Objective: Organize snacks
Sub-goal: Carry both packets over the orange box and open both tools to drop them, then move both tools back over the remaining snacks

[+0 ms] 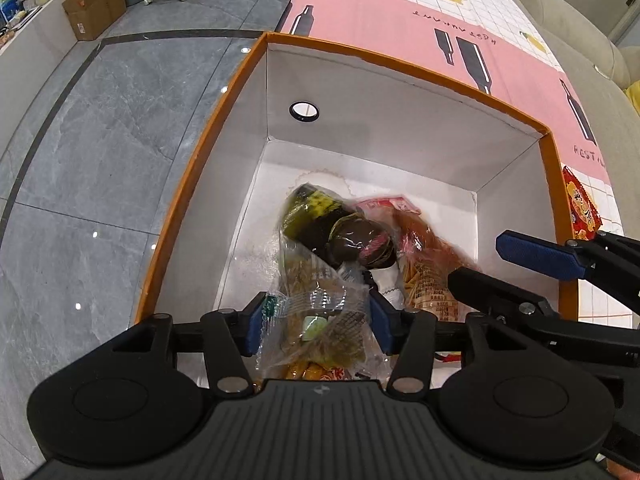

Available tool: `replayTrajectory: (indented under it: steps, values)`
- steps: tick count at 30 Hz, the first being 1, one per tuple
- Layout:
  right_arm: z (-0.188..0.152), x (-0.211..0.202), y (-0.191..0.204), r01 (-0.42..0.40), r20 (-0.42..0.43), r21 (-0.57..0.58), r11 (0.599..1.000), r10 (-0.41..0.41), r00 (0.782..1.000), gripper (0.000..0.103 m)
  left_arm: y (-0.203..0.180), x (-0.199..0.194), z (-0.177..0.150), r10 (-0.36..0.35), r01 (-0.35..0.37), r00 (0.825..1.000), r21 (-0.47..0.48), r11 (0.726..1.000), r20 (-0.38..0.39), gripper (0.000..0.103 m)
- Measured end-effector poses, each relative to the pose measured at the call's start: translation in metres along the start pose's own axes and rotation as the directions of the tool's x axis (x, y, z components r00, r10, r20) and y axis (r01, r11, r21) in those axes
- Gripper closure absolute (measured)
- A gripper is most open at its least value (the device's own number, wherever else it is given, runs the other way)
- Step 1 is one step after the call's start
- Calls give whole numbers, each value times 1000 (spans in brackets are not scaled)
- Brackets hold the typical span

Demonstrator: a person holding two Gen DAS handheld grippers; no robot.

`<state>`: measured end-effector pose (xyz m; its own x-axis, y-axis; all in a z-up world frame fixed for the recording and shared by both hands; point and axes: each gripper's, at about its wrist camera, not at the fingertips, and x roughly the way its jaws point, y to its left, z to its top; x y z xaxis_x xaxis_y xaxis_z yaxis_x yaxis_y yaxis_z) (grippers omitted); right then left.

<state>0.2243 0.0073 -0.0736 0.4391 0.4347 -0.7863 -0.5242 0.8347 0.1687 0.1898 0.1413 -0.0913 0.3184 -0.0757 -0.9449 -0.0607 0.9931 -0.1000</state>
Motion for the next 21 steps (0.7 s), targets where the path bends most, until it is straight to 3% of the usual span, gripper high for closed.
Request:
replayTrajectory:
  steps: [10,21]
  values:
    - [3,-21,-7,2,47,48,999,-4,999,39,-7,-32,-2,20,-19,994,-9,1000,105,34]
    - [-21,-87,-13,-4,222,14,1000,0,975,28,-41,-82,-19,5,-5,957,0,1000,289,32]
